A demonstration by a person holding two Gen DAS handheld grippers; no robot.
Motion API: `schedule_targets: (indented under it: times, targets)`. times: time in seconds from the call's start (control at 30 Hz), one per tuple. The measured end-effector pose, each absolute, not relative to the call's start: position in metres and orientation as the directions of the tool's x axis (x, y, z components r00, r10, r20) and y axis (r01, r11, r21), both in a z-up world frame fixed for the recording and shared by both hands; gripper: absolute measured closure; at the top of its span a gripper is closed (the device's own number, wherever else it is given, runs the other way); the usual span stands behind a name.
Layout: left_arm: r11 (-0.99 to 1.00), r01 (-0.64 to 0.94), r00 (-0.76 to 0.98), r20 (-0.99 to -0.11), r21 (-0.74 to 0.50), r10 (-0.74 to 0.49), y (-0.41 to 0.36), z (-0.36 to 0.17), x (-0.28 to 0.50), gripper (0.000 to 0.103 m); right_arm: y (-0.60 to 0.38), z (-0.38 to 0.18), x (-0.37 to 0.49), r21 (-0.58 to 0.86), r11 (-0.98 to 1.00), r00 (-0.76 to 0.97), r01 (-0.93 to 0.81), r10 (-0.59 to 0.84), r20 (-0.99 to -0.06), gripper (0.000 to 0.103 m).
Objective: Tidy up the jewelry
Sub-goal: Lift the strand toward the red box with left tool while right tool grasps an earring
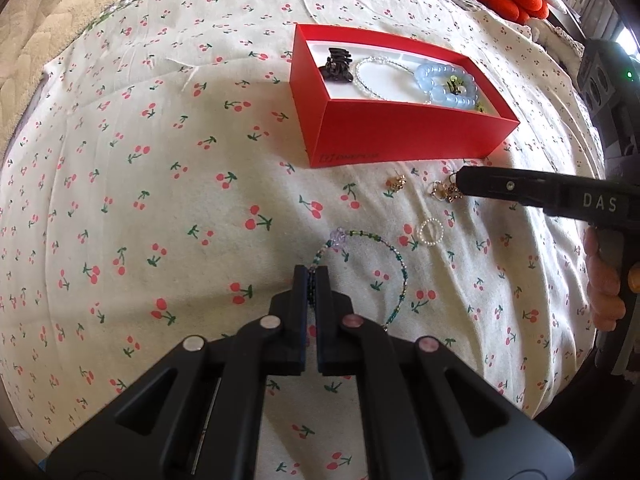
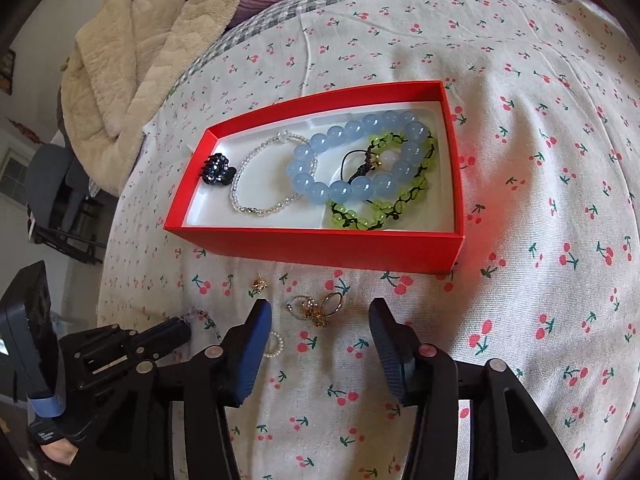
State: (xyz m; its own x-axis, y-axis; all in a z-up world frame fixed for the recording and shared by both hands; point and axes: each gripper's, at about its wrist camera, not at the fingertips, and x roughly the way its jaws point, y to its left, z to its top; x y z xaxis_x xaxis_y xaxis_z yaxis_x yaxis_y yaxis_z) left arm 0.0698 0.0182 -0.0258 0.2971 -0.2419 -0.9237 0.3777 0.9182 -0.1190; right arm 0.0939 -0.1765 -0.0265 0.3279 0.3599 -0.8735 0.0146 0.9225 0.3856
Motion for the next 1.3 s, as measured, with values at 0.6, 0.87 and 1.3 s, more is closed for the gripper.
schedule_targets:
  times: [0.6, 0.87, 1.3]
  targets:
    - [0.915, 0.375, 0.313, -0.909, -0.148, -0.275, 0.021, -0.016, 0.071, 0.099, -0.178, -0.019, 0.091, 0.390, 0.921, 0.331, -0.008, 0.371, -0.868, 0.091]
    - [0.909, 0.379, 0.352, -0.882, -0.172, -0.314, 0.018, 0.007, 0.071, 0.099, -0.182, 0.000, 0.081, 0.413, 0.911, 0.343, -0.015, 0.392, -0.853, 0.091]
    - [0.884, 0.402, 0.446, -0.791, -0.241, -0.418, -0.003, 0.068, 0.082, 0.099, -0.197, 0.045, 0.080, 0.472, 0.882, 0.441, -0.013, 0.429, -0.788, 0.091]
